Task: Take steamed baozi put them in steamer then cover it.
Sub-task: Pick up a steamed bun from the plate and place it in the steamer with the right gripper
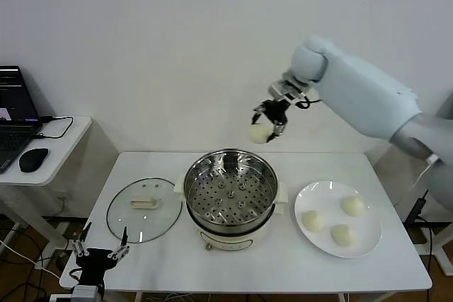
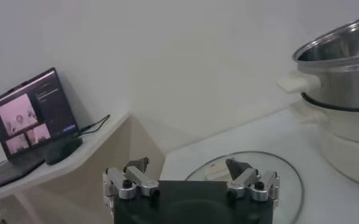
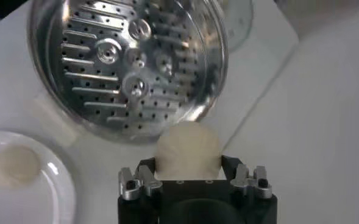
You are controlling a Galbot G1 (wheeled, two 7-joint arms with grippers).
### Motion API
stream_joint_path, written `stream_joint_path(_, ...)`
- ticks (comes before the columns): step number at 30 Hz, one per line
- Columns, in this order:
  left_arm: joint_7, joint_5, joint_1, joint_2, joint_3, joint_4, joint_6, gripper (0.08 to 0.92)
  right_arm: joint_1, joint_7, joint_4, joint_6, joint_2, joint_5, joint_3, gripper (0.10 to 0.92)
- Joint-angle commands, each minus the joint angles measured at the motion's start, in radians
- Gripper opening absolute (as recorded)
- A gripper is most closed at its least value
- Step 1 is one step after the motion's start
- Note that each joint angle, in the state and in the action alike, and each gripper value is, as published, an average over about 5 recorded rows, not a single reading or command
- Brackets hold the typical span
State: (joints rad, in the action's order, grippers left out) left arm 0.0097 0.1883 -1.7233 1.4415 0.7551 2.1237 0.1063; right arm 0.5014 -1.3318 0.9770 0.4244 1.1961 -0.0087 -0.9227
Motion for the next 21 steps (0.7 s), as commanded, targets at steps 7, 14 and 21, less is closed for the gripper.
stream_joint_path(7, -0.002, 0.021, -0.014, 0.015, -0.007, 0.012, -0.003, 0.823, -0.045, 0.103, 0.090, 0.318, 0.086, -0.364, -0.030, 0.666)
stream_joint_path(14, -0.002, 0.021, -0.023, 0.016, -0.007, 0.017, -0.004, 0.823, -0.076, 0.110, 0.133, 0.280, 0.082, -0.294, -0.086, 0.669)
stream_joint_path(21, 0.002, 0.019, -0.027, 0.017, -0.010, 0.029, -0.004, 0.823, -0.108, 0.102, 0.059, 0.251, 0.110, -0.236, -0.104, 0.670)
